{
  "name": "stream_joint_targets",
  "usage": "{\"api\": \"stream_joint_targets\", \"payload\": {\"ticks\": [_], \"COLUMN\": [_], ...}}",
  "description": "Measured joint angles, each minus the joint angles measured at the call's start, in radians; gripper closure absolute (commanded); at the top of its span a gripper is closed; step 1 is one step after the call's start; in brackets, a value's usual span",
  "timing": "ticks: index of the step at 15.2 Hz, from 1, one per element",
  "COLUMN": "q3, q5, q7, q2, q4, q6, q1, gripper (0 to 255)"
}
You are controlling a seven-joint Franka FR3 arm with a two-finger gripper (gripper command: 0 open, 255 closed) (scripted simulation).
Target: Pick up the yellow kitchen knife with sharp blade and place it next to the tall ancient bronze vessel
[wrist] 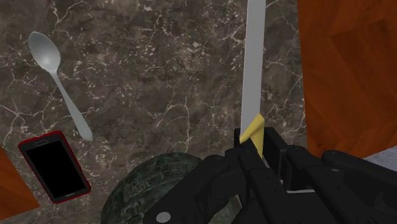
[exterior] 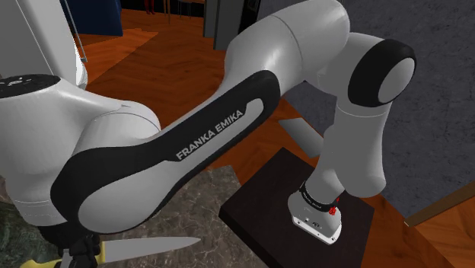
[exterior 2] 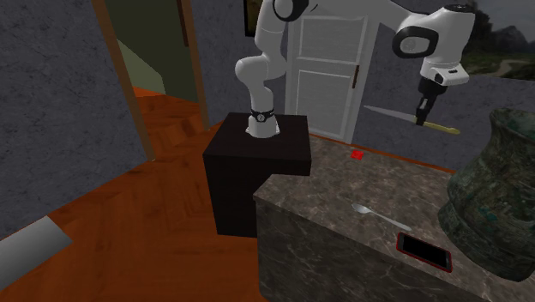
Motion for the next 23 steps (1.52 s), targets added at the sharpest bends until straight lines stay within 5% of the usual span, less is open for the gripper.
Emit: {"api": "stream_joint_targets", "payload": {"ticks": [23], "q3": [-0.042], "q5": [-0.059], "q7": [0.000], "q2": [0.159], "q4": [-0.095], "q6": [0.245], "q1": [0.032], "gripper": [255]}}
